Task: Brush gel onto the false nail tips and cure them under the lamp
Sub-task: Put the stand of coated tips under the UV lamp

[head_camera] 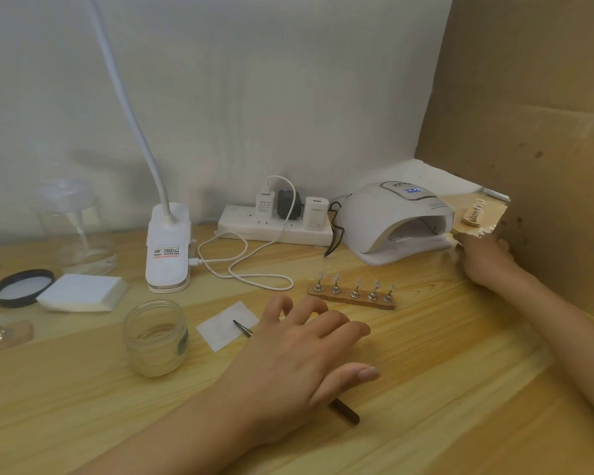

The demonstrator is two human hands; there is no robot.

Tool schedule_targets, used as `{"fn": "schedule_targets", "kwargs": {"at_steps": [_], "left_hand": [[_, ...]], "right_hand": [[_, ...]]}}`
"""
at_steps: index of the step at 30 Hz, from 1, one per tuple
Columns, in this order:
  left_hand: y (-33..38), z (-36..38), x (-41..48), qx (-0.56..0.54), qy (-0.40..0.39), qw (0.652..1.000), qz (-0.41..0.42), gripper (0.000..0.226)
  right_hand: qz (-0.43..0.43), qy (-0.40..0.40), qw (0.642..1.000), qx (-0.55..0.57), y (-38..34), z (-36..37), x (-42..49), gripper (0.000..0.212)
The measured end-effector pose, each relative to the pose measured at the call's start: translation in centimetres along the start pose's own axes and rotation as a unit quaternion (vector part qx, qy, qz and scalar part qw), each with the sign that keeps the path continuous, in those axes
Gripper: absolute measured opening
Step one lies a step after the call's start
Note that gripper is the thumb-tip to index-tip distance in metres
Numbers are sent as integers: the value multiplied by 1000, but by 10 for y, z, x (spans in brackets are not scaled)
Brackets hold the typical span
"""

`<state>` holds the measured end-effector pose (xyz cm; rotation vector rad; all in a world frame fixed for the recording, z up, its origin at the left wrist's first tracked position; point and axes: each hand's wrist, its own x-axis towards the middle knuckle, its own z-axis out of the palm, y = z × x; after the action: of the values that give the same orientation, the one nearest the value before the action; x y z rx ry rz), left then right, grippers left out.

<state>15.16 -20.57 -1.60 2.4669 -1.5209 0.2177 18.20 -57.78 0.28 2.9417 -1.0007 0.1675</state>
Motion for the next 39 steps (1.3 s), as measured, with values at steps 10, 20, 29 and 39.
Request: {"fn": "schedule_targets", "kwargs": {"at_steps": [10,20,29,39], "left_hand": [[0,-1,0,2,1,1000,-2,99],[1,-1,0,2,-1,1000,-4,91],[0,0,-2,0,22,1000,3,92],[1,0,-1,-5,20,1000,-6,81]], "right_hand": [[-192,65,979,-9,33,3,-13,6],[-239,4,960,144,10,-1,-48,21],[-350,-39,870,344,-45,-1,-101,41],[-288,46,911,293,-1,0,-51,51]]}}
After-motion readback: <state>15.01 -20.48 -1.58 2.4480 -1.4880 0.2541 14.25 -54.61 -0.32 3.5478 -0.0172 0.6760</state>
